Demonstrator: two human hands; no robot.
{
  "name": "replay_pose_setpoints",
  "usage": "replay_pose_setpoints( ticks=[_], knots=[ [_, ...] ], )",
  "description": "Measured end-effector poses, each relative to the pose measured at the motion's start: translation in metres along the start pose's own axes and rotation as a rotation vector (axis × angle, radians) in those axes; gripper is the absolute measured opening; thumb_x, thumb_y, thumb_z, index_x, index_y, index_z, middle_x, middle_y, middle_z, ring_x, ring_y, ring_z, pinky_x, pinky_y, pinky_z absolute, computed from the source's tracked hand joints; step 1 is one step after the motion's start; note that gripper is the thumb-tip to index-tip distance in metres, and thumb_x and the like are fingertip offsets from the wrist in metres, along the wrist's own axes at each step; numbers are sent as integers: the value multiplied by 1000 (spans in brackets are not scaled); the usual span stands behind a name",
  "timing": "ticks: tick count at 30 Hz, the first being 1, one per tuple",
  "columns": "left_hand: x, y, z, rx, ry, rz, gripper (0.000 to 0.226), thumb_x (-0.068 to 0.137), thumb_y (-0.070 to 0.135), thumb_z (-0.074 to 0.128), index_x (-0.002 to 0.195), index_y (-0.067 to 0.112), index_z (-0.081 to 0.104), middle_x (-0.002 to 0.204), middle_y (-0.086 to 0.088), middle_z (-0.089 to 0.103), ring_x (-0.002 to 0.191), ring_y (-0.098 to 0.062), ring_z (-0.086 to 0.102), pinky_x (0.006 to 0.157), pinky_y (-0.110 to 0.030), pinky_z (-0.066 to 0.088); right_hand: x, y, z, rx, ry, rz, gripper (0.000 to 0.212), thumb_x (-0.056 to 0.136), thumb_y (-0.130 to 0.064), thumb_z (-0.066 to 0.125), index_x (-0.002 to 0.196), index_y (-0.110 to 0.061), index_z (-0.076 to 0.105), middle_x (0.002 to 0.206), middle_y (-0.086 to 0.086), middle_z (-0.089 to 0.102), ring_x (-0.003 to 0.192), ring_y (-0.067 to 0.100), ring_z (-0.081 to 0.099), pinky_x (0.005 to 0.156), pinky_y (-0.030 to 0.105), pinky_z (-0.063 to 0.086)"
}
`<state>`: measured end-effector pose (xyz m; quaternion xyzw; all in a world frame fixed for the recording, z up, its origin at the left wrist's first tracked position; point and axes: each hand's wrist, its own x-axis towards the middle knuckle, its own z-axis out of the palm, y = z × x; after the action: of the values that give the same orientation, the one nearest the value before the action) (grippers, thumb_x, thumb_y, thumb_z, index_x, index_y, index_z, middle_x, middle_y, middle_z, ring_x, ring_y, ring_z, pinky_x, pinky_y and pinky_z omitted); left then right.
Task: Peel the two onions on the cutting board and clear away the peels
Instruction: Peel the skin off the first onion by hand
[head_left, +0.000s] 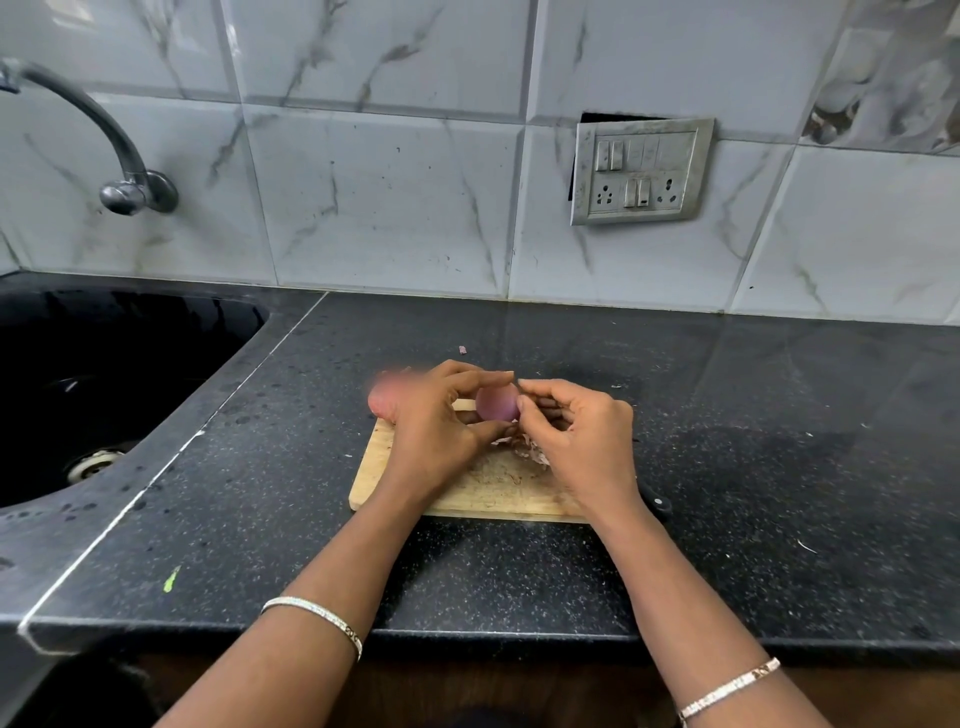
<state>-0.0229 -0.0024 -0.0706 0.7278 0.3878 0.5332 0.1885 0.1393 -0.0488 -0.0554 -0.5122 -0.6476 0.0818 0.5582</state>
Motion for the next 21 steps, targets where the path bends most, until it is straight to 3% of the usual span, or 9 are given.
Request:
replay_pose_setpoints(
  ticks=[5,9,13,16,21],
  knots=[
    [-1,2,2,26,12,38,43,75,17,91,115,25,78,106,10,69,96,-6,69,80,-32,62,0,2,1,-53,18,-47,16,87,-15,77,103,-15,80,93,-5,78,85,-15,67,90,26,58],
    [-2,4,1,50,10,63,42,76,18,90,115,24,78,105,10,69,95,-4,68,79,-30,62,0,2,-1,-49,21,-74,14,87,-9,76,99,-14,81,90,-6,78,82,-18,65,94,33,58],
    [-2,3,0,55,-1,61,42,75,19,90,115,24,78,105,10,69,96,-4,67,79,-33,62,2,5,-1,-105,15,-122,13,87,-7,76,98,-14,81,87,-3,79,81,-7,68,89,36,60],
    [-2,2,0,62,-12,60,45,73,20,91,115,25,78,105,10,70,95,-5,68,79,-35,62,2,8,-1,-140,1,-130,11,87,-8,75,94,-14,81,82,-3,78,75,6,71,75,35,60],
    [-1,0,1,37,-22,23,48,70,17,93,114,27,78,105,12,69,97,-5,68,81,-36,62,5,11,1,-151,2,-121,8,88,-10,73,90,-14,79,77,-7,75,68,5,69,65,29,57]
  ],
)
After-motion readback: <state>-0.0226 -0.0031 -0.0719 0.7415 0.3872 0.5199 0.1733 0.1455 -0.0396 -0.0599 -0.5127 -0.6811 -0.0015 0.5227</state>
